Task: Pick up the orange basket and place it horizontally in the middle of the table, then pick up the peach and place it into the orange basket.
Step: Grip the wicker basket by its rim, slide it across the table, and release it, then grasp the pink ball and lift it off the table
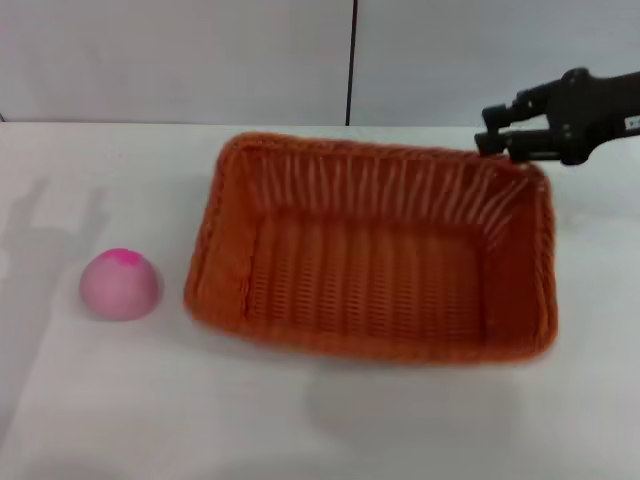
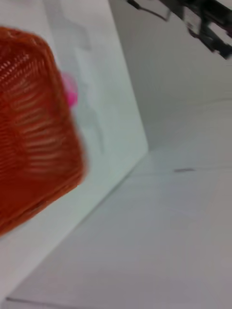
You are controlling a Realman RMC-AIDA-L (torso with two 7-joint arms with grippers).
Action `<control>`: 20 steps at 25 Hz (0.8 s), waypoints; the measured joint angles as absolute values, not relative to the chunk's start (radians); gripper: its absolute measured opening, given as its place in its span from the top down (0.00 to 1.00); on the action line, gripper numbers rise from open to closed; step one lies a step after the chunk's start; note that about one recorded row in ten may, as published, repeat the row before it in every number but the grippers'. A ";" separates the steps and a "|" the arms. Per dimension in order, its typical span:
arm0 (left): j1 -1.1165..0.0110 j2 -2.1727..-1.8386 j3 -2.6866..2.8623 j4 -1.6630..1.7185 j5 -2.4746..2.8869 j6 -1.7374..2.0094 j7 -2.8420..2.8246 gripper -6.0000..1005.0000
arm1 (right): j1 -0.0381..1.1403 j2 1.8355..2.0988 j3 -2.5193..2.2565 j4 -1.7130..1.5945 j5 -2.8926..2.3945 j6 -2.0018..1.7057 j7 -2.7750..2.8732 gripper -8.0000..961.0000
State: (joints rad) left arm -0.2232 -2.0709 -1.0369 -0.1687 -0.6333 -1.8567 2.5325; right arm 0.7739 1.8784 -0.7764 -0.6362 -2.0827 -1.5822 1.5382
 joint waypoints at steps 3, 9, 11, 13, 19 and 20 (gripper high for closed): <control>-0.226 -2.071 -1.037 -0.169 -0.633 -1.856 2.533 0.15 | 0.769 1.879 -0.735 -0.638 -2.081 -1.579 1.523 0.70; -0.227 -2.069 -1.032 -0.163 -0.633 -1.855 2.533 0.15 | 0.736 1.902 -0.597 -0.638 -2.045 -1.574 1.438 0.62; -0.227 -2.065 -1.013 -0.157 -0.633 -1.855 2.533 0.15 | 0.667 1.925 -0.526 -0.626 -1.912 -1.572 1.352 0.61; -0.230 -2.057 -0.973 -0.141 -0.632 -1.854 2.524 0.15 | 0.633 1.937 -0.516 -0.623 -1.847 -1.569 1.320 0.61; -0.287 -2.037 -0.844 0.010 -0.630 -1.854 2.406 0.16 | 0.424 2.028 -0.497 -0.614 -1.482 -1.557 1.137 0.61; -0.298 -2.034 -0.815 0.044 -0.630 -1.854 2.385 0.16 | 0.395 2.039 -0.496 -0.606 -1.429 -1.557 1.118 0.61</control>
